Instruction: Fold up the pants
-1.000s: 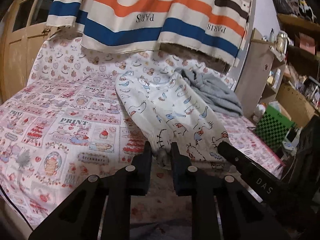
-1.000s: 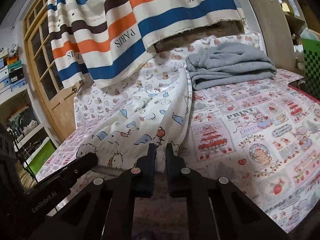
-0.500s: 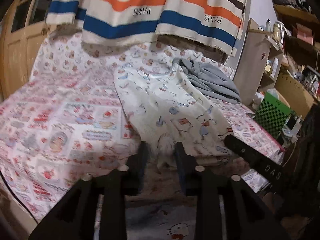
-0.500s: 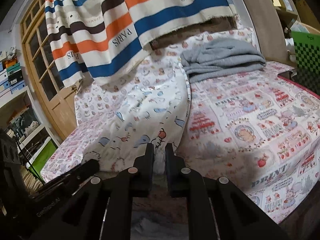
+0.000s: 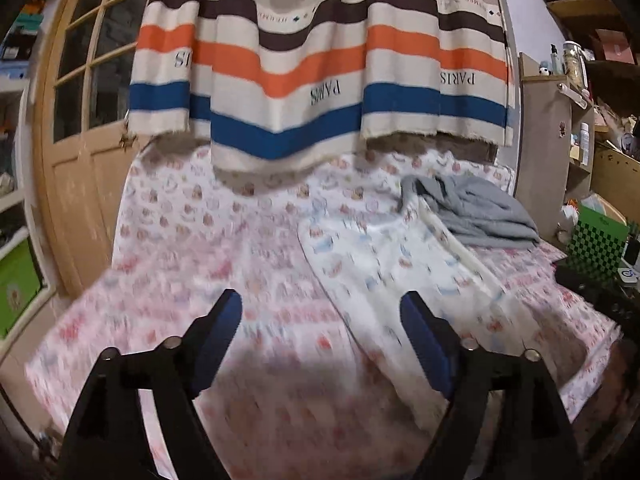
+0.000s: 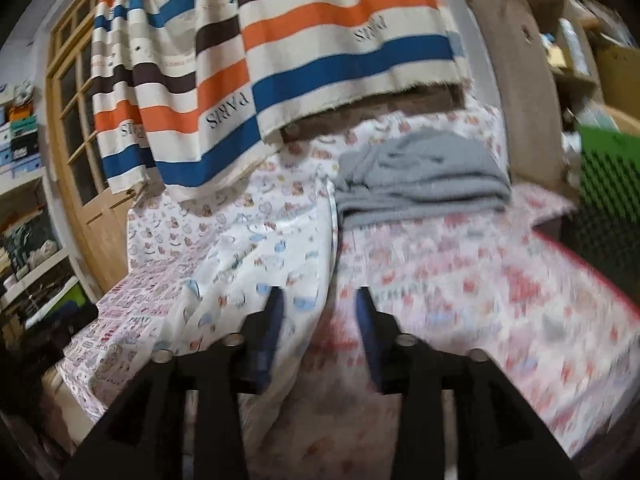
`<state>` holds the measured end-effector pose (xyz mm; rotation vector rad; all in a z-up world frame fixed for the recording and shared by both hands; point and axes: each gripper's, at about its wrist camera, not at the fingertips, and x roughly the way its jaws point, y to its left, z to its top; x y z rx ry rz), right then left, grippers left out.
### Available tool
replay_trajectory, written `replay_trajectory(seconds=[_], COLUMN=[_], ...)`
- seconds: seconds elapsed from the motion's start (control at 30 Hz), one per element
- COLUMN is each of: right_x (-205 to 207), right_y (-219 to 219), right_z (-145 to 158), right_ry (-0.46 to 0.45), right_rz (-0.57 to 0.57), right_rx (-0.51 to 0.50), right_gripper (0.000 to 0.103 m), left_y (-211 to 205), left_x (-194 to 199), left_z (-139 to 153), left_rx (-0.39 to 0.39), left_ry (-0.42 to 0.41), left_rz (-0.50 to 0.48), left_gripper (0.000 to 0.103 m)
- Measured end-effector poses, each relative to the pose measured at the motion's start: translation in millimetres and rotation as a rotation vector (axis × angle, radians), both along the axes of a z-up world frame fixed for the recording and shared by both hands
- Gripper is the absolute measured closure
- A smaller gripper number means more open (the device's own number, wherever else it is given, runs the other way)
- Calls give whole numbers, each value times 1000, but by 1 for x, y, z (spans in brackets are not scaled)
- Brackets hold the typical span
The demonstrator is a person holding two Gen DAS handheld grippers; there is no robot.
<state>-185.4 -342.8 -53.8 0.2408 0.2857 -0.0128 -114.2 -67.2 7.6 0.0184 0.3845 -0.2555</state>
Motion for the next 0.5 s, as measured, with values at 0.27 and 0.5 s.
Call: replay_trajectory(seconds=[0.27,0.5], right_x=[52,112], right_y=[-32,-34], right_z=[56,105], right_ry=[-32,-25], right_rz=[79,152], right_rx=[-107,-92], right_gripper=[35,26], left_y=[-1,-28], left_x=[78,150], left_z=[54,95], left_rx=[45,80], left_ry=[-127,-186], left_rz=[20,12], left_gripper=[1,1])
